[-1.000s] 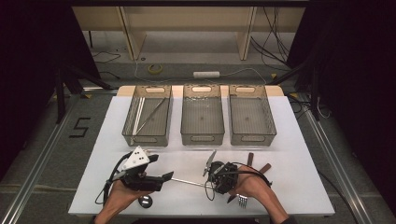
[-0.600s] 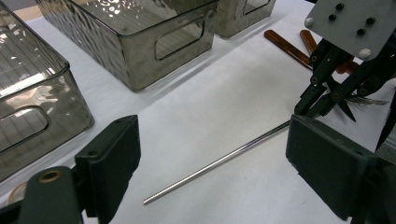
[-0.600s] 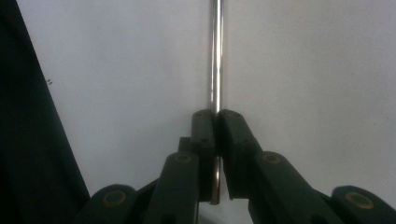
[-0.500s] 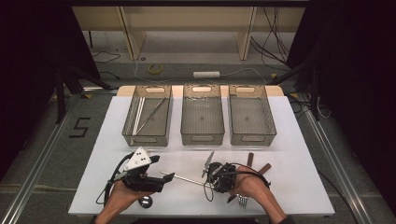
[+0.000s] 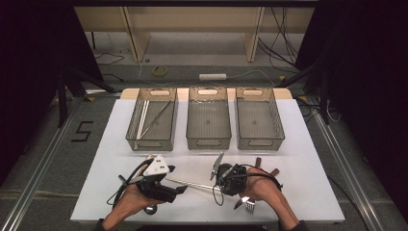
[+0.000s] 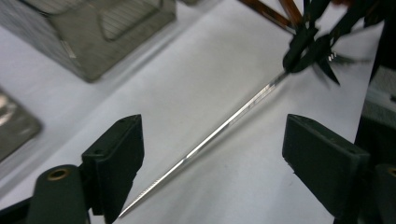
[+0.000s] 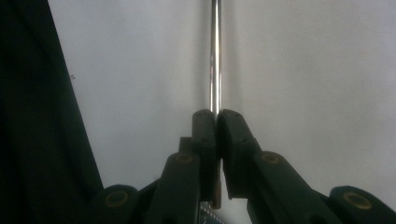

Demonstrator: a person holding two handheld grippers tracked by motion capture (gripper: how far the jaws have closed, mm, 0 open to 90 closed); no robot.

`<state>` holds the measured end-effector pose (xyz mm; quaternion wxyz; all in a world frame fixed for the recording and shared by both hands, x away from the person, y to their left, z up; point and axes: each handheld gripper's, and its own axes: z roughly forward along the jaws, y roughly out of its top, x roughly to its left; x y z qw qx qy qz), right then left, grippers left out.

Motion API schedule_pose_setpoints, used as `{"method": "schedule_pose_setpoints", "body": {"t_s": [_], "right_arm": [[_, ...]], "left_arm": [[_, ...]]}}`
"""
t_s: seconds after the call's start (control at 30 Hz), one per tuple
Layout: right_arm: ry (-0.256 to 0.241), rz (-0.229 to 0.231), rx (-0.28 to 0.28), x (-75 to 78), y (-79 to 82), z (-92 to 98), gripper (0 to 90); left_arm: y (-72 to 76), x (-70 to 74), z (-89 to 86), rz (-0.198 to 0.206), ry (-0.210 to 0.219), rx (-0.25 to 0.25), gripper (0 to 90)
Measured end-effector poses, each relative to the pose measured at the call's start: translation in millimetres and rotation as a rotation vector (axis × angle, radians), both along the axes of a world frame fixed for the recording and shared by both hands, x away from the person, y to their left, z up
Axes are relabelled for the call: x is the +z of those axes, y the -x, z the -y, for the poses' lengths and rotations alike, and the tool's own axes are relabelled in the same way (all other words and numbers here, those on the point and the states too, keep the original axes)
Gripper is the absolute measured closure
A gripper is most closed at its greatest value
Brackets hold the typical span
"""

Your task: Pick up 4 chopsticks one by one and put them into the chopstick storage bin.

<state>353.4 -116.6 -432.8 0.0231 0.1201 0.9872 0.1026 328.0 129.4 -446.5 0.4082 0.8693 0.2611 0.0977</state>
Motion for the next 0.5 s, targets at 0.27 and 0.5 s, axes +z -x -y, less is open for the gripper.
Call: {"method": "schedule_pose_setpoints", "body": {"t_s": [0.27,0.5], "right_arm": [[0.021,0.026,0.013,9.5,1.9,-1.4,85.2],[0.021,0.036,0.021,15.8,3.0,-2.0,85.2]], "left_arm": [[-13.5,-12.3,25.7,-0.002,-0.127,-0.112,26.4],[-23.4,-17.7,42.2,0.003,-0.209,-0.186,39.2]]}}
